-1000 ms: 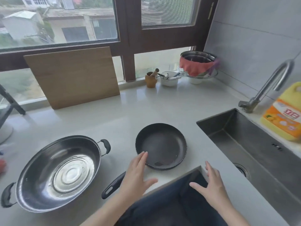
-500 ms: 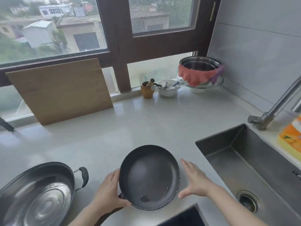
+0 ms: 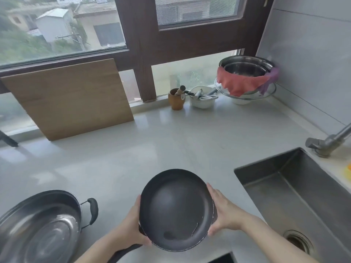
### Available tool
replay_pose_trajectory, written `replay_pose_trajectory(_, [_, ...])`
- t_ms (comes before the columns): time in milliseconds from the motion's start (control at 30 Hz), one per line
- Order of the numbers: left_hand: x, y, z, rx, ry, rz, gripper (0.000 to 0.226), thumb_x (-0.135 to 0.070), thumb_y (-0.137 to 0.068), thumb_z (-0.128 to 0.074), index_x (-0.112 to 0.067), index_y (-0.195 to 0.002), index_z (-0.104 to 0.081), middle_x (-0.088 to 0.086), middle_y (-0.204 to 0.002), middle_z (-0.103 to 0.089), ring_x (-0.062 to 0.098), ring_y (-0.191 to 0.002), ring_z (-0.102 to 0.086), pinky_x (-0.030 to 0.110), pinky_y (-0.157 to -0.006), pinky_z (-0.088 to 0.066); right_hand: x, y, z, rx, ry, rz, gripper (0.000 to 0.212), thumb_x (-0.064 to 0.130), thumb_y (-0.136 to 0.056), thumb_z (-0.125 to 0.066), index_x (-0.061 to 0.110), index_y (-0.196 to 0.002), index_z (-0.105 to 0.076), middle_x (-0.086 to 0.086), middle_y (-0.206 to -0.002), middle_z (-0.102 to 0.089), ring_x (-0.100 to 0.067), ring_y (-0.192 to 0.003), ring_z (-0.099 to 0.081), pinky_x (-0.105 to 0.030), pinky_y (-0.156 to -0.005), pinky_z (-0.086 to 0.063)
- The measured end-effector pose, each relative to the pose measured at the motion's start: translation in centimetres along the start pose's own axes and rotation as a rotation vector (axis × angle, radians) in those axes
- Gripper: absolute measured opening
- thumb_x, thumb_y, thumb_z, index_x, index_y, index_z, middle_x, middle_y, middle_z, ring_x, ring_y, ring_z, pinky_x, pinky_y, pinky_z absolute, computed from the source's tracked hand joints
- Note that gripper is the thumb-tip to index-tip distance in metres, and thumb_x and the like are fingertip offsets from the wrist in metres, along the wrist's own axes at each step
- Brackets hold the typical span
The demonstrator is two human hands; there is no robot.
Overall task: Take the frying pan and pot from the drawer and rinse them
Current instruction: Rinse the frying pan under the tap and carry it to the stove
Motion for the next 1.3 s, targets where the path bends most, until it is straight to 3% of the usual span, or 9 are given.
replay_pose_trajectory(100, [-0.2, -2.1, 0.3, 0.032, -0.044, -0.014, 0.121, -0.008, -0.053, -0.084, -0.048, -0.144, -0.014, -0.02, -0.139, -0.035, 0.017, -0.123, -0.049, 0.029, -0.081, -0.054, -0.9, 0.5, 0.6, -0.039, -0.109, -0.033, 0.151, 0.039, -0.049, -0.092, 0.041, -0.149, 0.02, 0.02, -0.146, -0.016, -0.003, -0.137, -0.021, -0.026, -0.116, -0.026])
replay_pose_trajectory(300, [-4.7, -7.5, -1.4, 0.233, -0.099, -0.062, 0.126, -0.016, -0.053, -0.088, -0.063, -0.139, -0.009, -0.031, -0.139, -0.028, 0.031, -0.11, -0.057, 0.032, -0.083, -0.053, -4.8, 4.7, 2.8, -0.257, -0.235, -0.15, 0.149, 0.041, -0.041, -0.095, 0.055, -0.146, 0.01, 0.019, -0.152, -0.018, -0.008, -0.132, -0.04, -0.032, -0.108, -0.042])
replay_pose_trajectory(433, [-10.9, -12.2, -5.0, 0.378, -0.193, -0.176, 0.124, -0.011, -0.053, -0.085, -0.06, -0.14, -0.012, -0.028, -0.137, -0.031, 0.026, -0.101, -0.057, 0.027, -0.074, -0.053, -8.1, 10.4, 5.0, -0.429, -0.364, -0.276, 0.153, 0.03, -0.047, -0.095, 0.04, -0.151, 0.016, 0.018, -0.153, -0.008, -0.012, -0.13, -0.042, -0.031, -0.107, -0.043])
replay_pose_trajectory(533, [-15.7, -15.2, -9.3, 0.486, -0.265, -0.251, 0.124, -0.014, -0.053, -0.086, -0.056, -0.142, -0.012, -0.024, -0.14, -0.033, 0.024, -0.099, -0.055, 0.028, -0.076, -0.052, -11.0, 15.5, 6.9, -0.579, -0.395, -0.363, 0.152, 0.032, -0.049, -0.094, 0.036, -0.152, 0.016, 0.013, -0.158, -0.007, -0.013, -0.134, -0.038, -0.029, -0.109, -0.037])
replay_pose_trajectory(700, [-23.1, -19.3, -18.8, 0.661, -0.373, -0.372, 0.126, -0.02, -0.051, -0.087, -0.053, -0.144, -0.01, -0.023, -0.142, -0.032, 0.019, -0.119, -0.048, 0.034, -0.093, -0.049, -16.6, 23.9, 8.4, -0.75, -0.466, -0.479, 0.147, 0.029, -0.056, -0.094, 0.032, -0.153, 0.016, 0.023, -0.152, -0.006, -0.003, -0.123, -0.037, -0.019, -0.096, -0.036])
replay_pose_trajectory(867, [-27.9, -22.4, -28.6, 0.767, -0.5, -0.429, 0.126, -0.033, -0.044, -0.091, -0.049, -0.141, -0.012, -0.019, -0.139, -0.034, 0.007, -0.133, -0.031, 0.035, -0.109, -0.037, -22.7, 30.9, 8.1, -0.887, -0.536, -0.591, 0.155, 0.043, -0.042, -0.093, 0.035, -0.153, 0.015, 0.014, -0.158, -0.012, -0.012, -0.137, -0.035, -0.032, -0.11, -0.036])
replay_pose_trajectory(1033, [-29.3, -24.1, -37.3, 0.892, -0.581, -0.416, 0.145, -0.031, -0.05, -0.092, -0.043, -0.15, 0.013, -0.015, -0.156, -0.012, 0.013, -0.144, -0.017, 0.038, -0.118, -0.027, -27.7, 35.1, 6.4, -1.0, -0.629, -0.625, 0.151, 0.034, -0.04, -0.094, 0.048, -0.149, 0.009, 0.018, -0.148, -0.023, -0.008, -0.126, -0.045, -0.03, -0.105, -0.042])
replay_pose_trajectory(1200, [-27.4, -25.1, -42.6, 0.97, -0.569, -0.405, 0.139, -0.024, -0.057, -0.09, -0.052, -0.146, 0.013, -0.021, -0.153, -0.014, 0.013, -0.139, -0.027, 0.032, -0.113, -0.033, -31.8, 35.7, 3.1, -1.06, -0.695, -0.67, 0.153, 0.035, -0.037, -0.094, 0.047, -0.151, 0.007, 0.019, -0.153, -0.02, -0.008, -0.128, -0.044, -0.03, -0.107, -0.041])
replay_pose_trajectory(1300, [-25.6, -26.2, -44.5, 0.987, -0.556, -0.401, 0.137, -0.018, -0.057, -0.088, -0.061, -0.142, 0.011, -0.023, -0.15, -0.018, 0.014, -0.117, -0.043, 0.028, -0.099, -0.043, -33.9, 34.8, 1.5, -1.085, -0.741, -0.686, 0.153, 0.03, -0.035, -0.094, 0.041, -0.153, 0.004, 0.015, -0.149, -0.023, -0.006, -0.122, -0.046, -0.025, -0.103, -0.042])
Point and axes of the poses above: each hand's wrist, its own y-axis away from the middle knuckle, its own z-axis out of the back of the hand, x = y × z, the point moved 9 cm from there along -y, towards the middle knuckle
